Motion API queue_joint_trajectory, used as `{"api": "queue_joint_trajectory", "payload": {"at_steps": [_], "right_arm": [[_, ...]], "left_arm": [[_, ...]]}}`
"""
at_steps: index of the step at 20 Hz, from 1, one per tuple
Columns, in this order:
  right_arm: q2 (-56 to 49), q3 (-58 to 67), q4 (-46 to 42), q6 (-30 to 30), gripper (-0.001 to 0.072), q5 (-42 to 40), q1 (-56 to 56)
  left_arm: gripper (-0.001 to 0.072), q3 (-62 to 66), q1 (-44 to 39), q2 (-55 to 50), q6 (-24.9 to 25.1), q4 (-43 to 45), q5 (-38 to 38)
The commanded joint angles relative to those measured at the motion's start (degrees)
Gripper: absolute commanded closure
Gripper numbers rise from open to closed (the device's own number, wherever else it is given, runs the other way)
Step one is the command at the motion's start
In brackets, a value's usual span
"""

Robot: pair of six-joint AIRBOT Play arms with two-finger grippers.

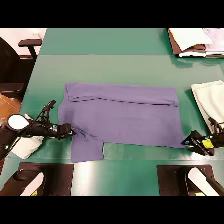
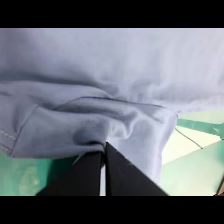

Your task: Fold the shirts.

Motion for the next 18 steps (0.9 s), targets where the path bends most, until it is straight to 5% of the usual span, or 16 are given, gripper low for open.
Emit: {"api": "queue_joint_trajectory", "payload": {"at_steps": [1, 5, 7, 14, 18], "right_arm": [[-2.21, -0.98, 3.08, 0.07, 0.0349, -4.50, 2.78], [-3.87, 3.74, 3.48, 0.11, 0.0534, -7.30, 9.66], [-3.58, 4.92, 3.10, 0.07, 0.0692, -7.30, 11.80], [11.06, 9.03, -14.67, 0.07, 0.0692, 9.22, 16.22], [17.68, 14.36, -14.21, 0.31, 0.0693, 11.02, 16.22]], "left_arm": [[0.0680, 0.24, 0.00, 0.04, 0.13, 0.33, -0.35], [0.0681, 0.57, 0.00, 0.04, 0.02, 5.62, -3.80], [0.0682, 1.03, 0.00, 0.42, -0.02, 6.86, -6.40], [0.0683, 1.22, 0.00, 19.26, -10.62, 8.83, -23.74], [0.0683, 5.20, 0.00, 21.49, -14.12, 8.66, -26.34]]}}
